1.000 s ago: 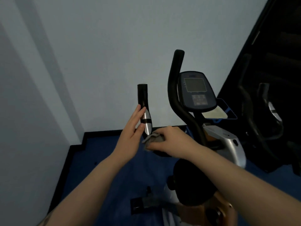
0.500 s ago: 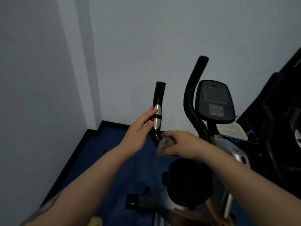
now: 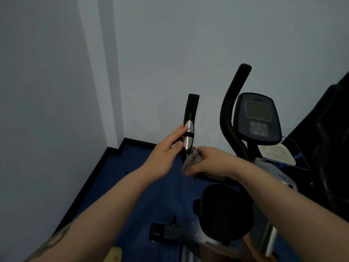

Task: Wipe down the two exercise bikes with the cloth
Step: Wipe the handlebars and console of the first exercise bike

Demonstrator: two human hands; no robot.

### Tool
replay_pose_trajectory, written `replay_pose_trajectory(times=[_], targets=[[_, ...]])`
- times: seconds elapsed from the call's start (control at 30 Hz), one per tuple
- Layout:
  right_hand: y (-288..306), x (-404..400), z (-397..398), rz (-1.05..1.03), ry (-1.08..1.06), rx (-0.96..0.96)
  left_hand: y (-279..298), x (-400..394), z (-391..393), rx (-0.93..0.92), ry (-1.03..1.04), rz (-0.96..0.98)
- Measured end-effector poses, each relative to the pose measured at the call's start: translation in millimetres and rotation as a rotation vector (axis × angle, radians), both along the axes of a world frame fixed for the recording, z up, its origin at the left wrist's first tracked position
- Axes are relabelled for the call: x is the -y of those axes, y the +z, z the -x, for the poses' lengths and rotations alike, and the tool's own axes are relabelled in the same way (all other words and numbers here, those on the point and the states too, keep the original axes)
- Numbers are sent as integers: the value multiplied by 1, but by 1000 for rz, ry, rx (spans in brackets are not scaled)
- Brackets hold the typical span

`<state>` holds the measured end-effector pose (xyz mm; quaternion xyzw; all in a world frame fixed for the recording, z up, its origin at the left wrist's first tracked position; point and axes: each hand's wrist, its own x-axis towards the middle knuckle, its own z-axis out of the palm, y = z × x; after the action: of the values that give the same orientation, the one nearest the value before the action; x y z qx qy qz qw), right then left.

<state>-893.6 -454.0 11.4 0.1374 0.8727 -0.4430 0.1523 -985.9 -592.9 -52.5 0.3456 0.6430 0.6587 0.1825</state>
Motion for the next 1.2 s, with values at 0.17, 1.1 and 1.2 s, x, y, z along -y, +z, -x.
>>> replay_pose_trajectory(times=[0.17, 1.1, 1.2], targets=[[-11, 10, 16, 20, -192, -115, -1, -1, 0, -17, 36, -7], [2, 33, -45, -554, -406, -60, 19, -47, 74, -1036, -199, 88], [-6, 42, -37, -570, -415, -145, 17, -48, 73, -1012, -200, 79]])
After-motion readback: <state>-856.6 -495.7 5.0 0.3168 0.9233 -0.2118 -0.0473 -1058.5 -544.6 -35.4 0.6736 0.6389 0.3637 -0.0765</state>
